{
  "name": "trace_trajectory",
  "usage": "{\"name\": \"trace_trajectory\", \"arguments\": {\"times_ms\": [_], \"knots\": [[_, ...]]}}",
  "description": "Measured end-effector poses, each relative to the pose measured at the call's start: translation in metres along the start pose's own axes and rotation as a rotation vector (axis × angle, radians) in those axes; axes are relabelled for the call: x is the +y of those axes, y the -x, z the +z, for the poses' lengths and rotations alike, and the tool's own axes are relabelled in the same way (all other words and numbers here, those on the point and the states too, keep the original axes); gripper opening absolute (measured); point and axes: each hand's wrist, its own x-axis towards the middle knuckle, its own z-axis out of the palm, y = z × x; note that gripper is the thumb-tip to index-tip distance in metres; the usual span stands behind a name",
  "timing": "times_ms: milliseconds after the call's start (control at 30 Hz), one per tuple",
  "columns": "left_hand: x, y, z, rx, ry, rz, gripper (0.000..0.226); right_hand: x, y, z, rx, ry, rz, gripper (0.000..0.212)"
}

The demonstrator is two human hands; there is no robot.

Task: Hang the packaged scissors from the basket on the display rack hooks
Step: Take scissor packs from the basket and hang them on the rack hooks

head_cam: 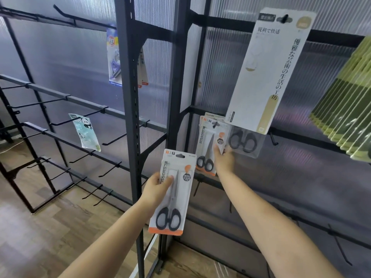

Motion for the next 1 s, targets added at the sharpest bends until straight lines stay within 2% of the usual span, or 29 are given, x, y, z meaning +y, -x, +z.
{"name": "trace_trajectory", "arguments": {"times_ms": [133,200,300,467,600,733,1000], "knots": [[0.004,0.004,0.003,-0.019,-0.004,0.011,0.016,0.02,0.016,-0.009,-0.044,0.06,-0.014,0.046],[0.005,0.007,0.004,-0.03,0.0,0.016,0.016,0.025,0.028,-0.018,-0.118,0.125,-0.055,0.038],[0.007,0.012,0.005,-0.053,-0.01,0.038,0.014,0.015,0.046,-0.031,-0.255,0.186,-0.203,0.025],[0.013,0.021,0.008,-0.09,-0.007,0.085,0.009,-0.02,0.062,-0.043,-0.35,0.269,-0.398,0.029],[0.022,0.028,0.011,-0.125,0.001,0.113,0.009,-0.031,0.064,-0.046,-0.338,0.36,-0.465,0.022],[0.023,0.026,0.011,-0.124,0.001,0.127,0.008,-0.039,0.067,-0.05,-0.308,0.34,-0.489,0.015],[0.002,0.011,0.02,-0.108,0.028,0.062,0.018,-0.048,0.049,-0.06,-0.181,0.338,-0.518,0.014]]}}
